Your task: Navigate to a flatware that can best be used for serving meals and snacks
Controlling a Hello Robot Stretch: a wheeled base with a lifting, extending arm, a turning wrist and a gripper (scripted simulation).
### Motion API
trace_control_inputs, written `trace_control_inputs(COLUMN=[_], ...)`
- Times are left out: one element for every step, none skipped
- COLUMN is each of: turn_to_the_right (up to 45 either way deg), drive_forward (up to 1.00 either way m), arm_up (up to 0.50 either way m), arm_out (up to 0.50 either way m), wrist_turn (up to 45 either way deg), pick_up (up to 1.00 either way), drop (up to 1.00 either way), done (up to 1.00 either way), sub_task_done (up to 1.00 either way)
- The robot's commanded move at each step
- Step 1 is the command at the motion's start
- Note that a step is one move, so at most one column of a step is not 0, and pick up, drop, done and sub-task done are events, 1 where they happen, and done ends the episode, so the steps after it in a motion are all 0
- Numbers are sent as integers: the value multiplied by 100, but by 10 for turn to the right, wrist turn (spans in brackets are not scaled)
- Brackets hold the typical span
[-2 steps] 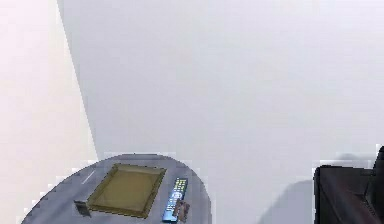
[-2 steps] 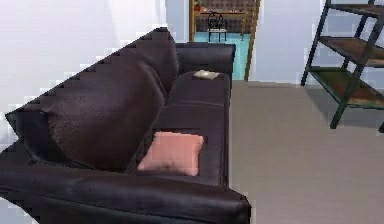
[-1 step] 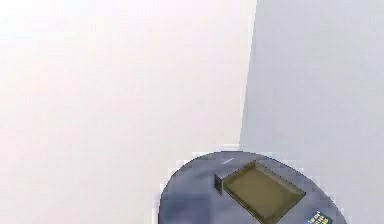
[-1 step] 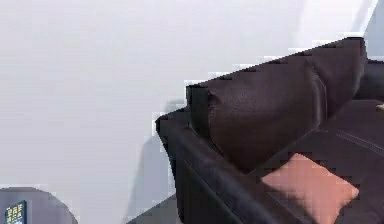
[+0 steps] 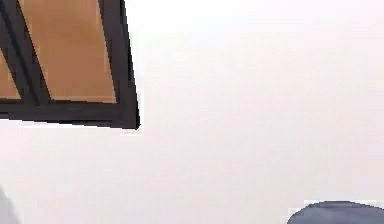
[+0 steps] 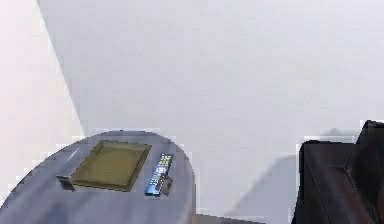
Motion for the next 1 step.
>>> trace_control_inputs(turn_to_the_right=[-420], drive_forward=[0], arm_up=[0], arm_out=[0], wrist_turn=[0], pick_up=[0], drop=[0], done=[0], sub_task_done=[0])
